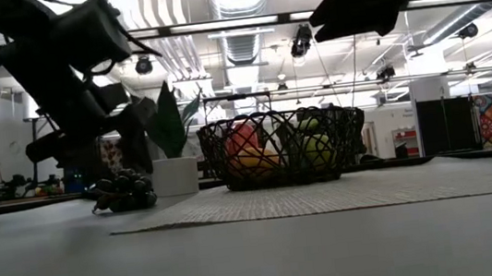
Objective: Build produce basket
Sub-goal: Put the dark purple grapes into the black wire basket
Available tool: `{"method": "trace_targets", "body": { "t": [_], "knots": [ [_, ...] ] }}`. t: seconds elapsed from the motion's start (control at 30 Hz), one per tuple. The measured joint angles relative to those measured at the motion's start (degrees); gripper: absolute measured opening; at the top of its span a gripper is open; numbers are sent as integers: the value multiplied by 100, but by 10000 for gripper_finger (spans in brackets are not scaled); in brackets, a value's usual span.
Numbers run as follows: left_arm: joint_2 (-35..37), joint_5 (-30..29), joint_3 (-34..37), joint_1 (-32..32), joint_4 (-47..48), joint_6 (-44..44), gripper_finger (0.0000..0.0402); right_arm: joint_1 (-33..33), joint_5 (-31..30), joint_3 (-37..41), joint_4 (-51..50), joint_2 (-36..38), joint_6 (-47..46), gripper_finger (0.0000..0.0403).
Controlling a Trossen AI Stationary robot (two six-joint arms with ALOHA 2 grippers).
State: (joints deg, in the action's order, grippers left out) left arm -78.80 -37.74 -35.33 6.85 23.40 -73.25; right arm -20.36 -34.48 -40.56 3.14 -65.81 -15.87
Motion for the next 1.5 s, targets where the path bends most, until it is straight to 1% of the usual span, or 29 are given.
{"method": "trace_targets", "body": {
  "t": [0.2,0.33,0.47,0.77,1.0,1.1,1.23,1.5],
  "knots": [
    [-413,189,-11,-15,-77,-145,335,0,0,0,8,-34,-8,233],
    [-621,272,-35,-15,-53,-153,321,0,-4,0,11,-34,-20,233],
    [-696,269,-71,-15,-74,-156,285,0,-4,0,12,-34,-73,233],
    [-702,268,-118,-10,-61,-144,185,0,-7,7,11,-34,-84,233],
    [-667,255,-139,7,-37,51,133,0,-9,7,13,-34,-158,233],
    [-622,251,-169,44,-24,195,122,0,-9,7,13,-36,-240,233],
    [-502,210,-245,168,-34,435,118,0,-11,7,13,-36,-371,233],
    [-33,-133,-347,720,-57,1011,117,0,-9,13,86,-41,-484,233]
  ]
}}
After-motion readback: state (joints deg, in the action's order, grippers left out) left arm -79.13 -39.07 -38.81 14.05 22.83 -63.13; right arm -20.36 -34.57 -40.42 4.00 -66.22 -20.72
